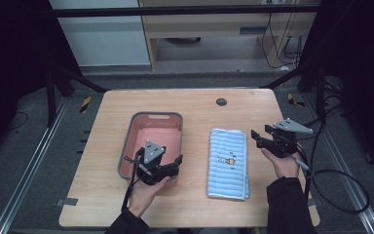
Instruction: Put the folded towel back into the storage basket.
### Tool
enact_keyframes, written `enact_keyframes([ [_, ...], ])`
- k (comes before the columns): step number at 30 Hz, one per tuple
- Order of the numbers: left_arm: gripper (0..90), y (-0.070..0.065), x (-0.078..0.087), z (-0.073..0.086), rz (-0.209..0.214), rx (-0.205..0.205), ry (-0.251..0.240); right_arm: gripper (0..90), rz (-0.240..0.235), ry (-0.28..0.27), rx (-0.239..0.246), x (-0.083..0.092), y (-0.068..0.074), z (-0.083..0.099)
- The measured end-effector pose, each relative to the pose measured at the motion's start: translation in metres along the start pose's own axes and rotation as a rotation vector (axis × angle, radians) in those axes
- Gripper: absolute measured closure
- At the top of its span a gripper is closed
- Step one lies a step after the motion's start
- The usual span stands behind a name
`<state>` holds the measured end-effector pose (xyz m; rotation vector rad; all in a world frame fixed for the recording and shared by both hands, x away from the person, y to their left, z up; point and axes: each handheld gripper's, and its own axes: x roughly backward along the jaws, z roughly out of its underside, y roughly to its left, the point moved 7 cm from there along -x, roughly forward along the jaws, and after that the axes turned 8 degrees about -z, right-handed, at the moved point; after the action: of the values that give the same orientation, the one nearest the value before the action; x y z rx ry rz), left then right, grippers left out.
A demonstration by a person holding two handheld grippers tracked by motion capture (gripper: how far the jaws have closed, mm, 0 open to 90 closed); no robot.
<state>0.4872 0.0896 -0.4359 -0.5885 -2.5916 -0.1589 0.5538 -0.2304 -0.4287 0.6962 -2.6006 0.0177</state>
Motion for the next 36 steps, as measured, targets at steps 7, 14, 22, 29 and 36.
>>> enact_keyframes([
  [7,34.5,-0.020,-0.010,0.003,0.028,-0.021,0.021,42.4,-0.001,0.009,-0.004,-0.011,-0.005,0.000],
  [14,35.7,-0.042,-0.019,0.008,0.064,-0.045,0.040,43.3,0.005,0.026,-0.010,-0.025,-0.011,0.001],
  [22,36.8,-0.062,-0.030,0.015,0.090,-0.064,0.065,44.3,-0.003,0.038,-0.026,-0.038,-0.016,0.006],
  [29,38.0,-0.075,-0.039,0.024,0.109,-0.082,0.092,45.1,-0.001,0.055,-0.026,-0.050,-0.019,0.012],
  [36,40.8,-0.083,-0.048,0.036,0.127,-0.072,0.114,44.7,-0.004,0.088,-0.029,-0.064,-0.019,0.021],
])
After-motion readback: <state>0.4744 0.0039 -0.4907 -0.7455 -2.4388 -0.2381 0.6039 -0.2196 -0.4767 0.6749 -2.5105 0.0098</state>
